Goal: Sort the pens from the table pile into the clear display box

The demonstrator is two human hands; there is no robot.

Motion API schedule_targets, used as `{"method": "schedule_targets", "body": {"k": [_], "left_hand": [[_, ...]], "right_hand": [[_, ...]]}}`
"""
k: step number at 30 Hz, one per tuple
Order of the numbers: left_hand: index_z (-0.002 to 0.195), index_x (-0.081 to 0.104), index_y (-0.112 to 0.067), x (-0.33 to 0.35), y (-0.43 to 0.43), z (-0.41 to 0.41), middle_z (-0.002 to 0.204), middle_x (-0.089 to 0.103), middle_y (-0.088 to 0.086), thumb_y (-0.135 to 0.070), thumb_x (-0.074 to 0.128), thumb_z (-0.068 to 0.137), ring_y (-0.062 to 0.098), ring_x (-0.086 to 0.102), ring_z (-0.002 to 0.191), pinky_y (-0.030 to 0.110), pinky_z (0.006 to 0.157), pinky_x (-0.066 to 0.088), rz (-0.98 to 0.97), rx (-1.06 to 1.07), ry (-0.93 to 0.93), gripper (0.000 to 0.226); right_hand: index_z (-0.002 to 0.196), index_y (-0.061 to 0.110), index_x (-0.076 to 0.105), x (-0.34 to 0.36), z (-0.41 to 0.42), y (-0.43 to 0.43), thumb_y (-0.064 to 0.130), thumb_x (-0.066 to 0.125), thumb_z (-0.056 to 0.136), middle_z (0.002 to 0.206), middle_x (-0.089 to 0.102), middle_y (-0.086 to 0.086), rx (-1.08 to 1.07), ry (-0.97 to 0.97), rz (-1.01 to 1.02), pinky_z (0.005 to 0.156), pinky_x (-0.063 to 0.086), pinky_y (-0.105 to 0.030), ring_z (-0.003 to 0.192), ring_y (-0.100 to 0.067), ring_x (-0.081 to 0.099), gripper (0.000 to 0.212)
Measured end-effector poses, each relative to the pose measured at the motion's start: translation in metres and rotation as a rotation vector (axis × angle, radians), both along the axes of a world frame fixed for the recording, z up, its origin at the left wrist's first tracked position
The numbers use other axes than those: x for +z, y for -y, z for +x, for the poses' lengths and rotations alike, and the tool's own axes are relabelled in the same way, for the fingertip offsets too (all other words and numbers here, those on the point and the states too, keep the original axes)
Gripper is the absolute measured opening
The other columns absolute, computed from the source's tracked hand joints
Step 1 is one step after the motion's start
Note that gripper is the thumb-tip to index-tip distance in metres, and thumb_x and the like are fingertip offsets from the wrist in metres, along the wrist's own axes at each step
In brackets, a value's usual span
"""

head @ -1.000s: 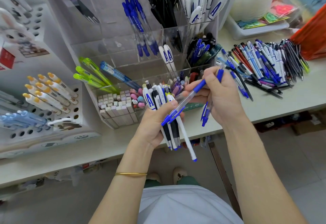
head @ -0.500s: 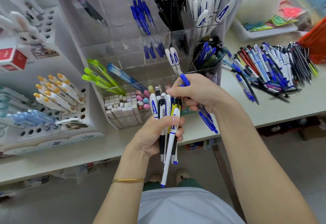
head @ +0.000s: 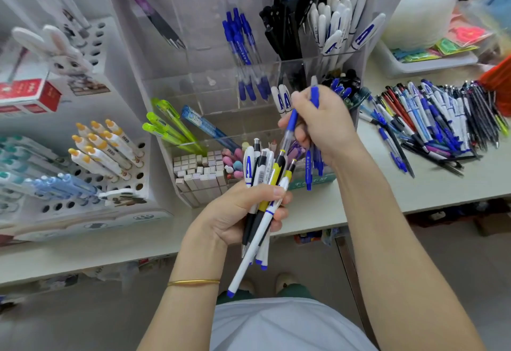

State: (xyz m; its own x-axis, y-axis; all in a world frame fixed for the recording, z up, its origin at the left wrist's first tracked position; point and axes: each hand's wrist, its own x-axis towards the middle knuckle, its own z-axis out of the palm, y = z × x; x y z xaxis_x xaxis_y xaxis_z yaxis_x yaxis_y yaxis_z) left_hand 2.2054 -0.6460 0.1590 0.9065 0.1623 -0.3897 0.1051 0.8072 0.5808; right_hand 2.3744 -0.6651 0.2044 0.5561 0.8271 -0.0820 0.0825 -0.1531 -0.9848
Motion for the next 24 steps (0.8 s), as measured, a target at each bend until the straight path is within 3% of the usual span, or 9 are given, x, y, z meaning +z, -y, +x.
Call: {"method": "schedule_targets", "body": {"k": [4,7,9,12,16,21,24], "left_hand": [[0.094,0.058,-0.011,-0.001,-0.004,-0.003,0.069,0.054,0.001,-0.011,0.068,0.066,0.01,0.052,0.05,0.021,0.047,0.046,-0.014,0.023,-0.03,0.03],[0.094,0.056,-0.004,0.004,-0.007,0.003,0.066,0.058,0.002,-0.007,0.065,0.068,0.011,0.057,0.049,0.023,0.046,0.051,-0.017,0.209,-0.112,0.028],[0.084,0.062,-0.003,0.008,-0.008,0.01,0.065,0.058,0.002,-0.01,0.061,0.069,0.009,0.055,0.046,0.021,0.045,0.051,-0.052,0.359,-0.118,0.016],[0.075,0.068,-0.002,0.014,-0.007,0.021,0.068,0.057,0.003,-0.005,0.071,0.072,0.007,0.054,0.047,0.02,0.046,0.051,-0.146,0.527,-0.059,0.005],[0.069,0.073,-0.006,0.019,-0.002,0.03,0.068,0.061,0.006,-0.008,0.063,0.082,0.009,0.056,0.047,0.021,0.049,0.051,-0.058,0.701,-0.113,0.016],[0.105,0.061,0.002,0.025,0.006,0.038,0.073,0.067,0.005,-0.005,0.056,0.091,0.007,0.058,0.051,0.021,0.052,0.052,0.056,0.822,-0.113,0.016],[0.109,0.061,-0.001,0.03,0.006,0.044,0.103,0.072,0.007,-0.002,0.053,0.092,0.006,0.056,0.053,0.021,0.054,0.051,0.067,0.886,-0.052,0.019]], "right_hand": [[0.081,0.019,0.041,0.014,0.005,0.001,0.017,0.041,0.101,0.065,0.066,-0.01,-0.248,0.064,0.169,0.038,0.037,-0.021,0.037,-0.012,0.046,0.02],[0.082,0.021,0.039,0.018,-0.001,0.009,0.019,0.041,0.102,0.068,0.066,-0.006,-0.461,0.09,0.292,0.038,0.038,-0.021,0.04,-0.014,0.053,0.02],[0.084,0.02,0.039,0.013,-0.009,0.017,0.02,0.041,0.102,0.073,0.068,-0.007,-0.522,0.02,0.322,0.038,0.039,-0.021,0.045,-0.017,0.058,0.018],[0.084,0.017,0.039,-0.002,-0.02,0.03,0.017,0.043,0.102,0.075,0.068,-0.01,-0.548,-0.139,0.321,0.038,0.04,-0.023,0.048,-0.018,0.061,0.018],[0.083,0.01,0.041,-0.014,-0.021,0.043,0.009,0.047,0.099,0.065,0.065,-0.006,-0.552,-0.288,0.259,0.037,0.039,-0.023,0.045,-0.016,0.06,0.017],[0.091,0.002,0.051,-0.022,-0.017,0.052,0.009,0.051,0.096,0.057,0.061,-0.009,-0.45,-0.251,0.15,0.038,0.036,-0.023,0.039,-0.017,0.046,0.009],[0.087,0.006,0.052,-0.026,-0.018,0.056,0.009,0.052,0.096,0.051,0.056,-0.007,-0.389,-0.269,0.096,0.038,0.034,-0.023,0.037,-0.017,0.039,0.009]]}}
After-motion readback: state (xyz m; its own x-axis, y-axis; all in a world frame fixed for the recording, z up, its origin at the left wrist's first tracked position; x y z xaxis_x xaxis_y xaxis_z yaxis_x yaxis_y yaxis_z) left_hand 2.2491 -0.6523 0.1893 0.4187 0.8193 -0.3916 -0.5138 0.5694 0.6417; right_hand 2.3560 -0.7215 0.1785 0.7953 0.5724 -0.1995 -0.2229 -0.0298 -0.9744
